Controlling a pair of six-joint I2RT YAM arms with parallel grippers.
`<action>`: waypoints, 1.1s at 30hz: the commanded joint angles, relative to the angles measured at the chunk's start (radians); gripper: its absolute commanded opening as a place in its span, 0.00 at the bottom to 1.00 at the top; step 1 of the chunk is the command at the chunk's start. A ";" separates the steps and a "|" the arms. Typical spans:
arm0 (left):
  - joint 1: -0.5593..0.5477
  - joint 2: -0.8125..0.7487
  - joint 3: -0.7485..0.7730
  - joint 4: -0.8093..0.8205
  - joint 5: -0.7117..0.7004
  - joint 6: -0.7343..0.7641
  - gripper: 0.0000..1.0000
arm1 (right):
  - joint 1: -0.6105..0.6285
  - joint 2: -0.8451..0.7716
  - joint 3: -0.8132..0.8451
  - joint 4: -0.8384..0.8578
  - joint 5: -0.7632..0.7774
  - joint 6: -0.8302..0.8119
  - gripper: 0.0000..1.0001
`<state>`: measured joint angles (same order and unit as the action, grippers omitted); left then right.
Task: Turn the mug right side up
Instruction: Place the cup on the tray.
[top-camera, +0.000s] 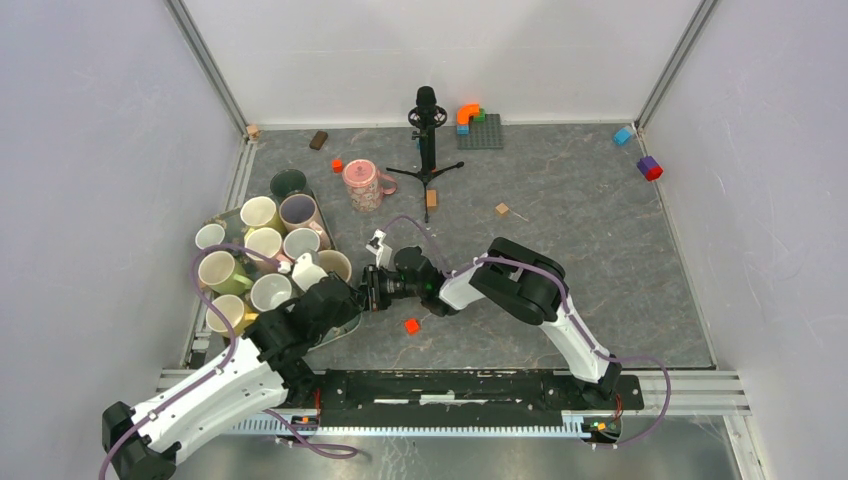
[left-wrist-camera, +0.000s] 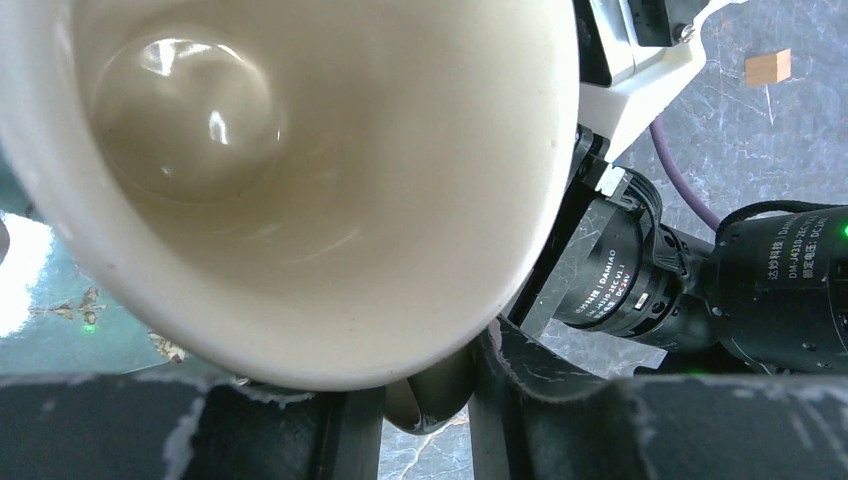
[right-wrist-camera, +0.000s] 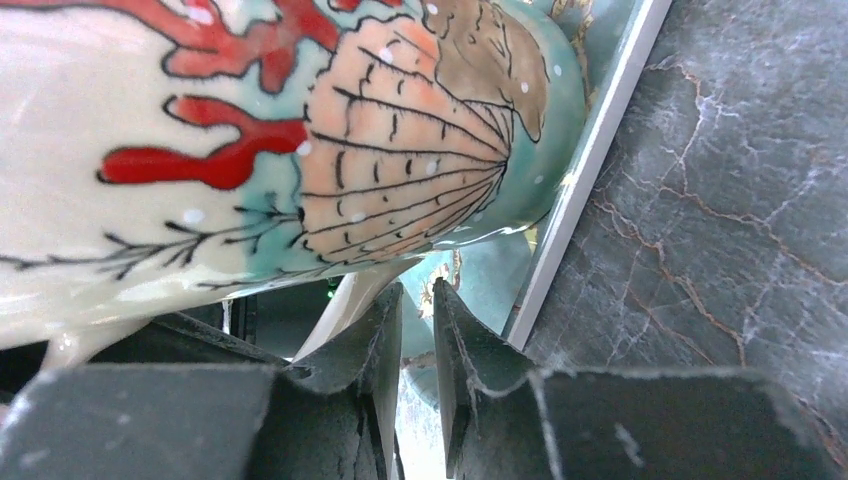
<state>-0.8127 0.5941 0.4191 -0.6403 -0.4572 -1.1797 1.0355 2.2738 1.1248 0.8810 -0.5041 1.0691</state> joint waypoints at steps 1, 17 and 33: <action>-0.009 0.034 -0.084 -0.213 0.235 -0.121 0.39 | 0.008 -0.025 -0.003 -0.025 0.052 -0.059 0.25; -0.008 -0.023 0.011 -0.320 0.154 -0.140 0.50 | 0.014 -0.074 0.025 -0.126 0.070 -0.129 0.26; 0.018 0.049 0.118 -0.364 0.039 -0.114 0.61 | 0.021 -0.084 0.065 -0.176 0.066 -0.149 0.26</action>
<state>-0.8127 0.5999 0.5076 -0.8650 -0.3958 -1.2736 1.0508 2.2295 1.1576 0.7292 -0.4618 0.9524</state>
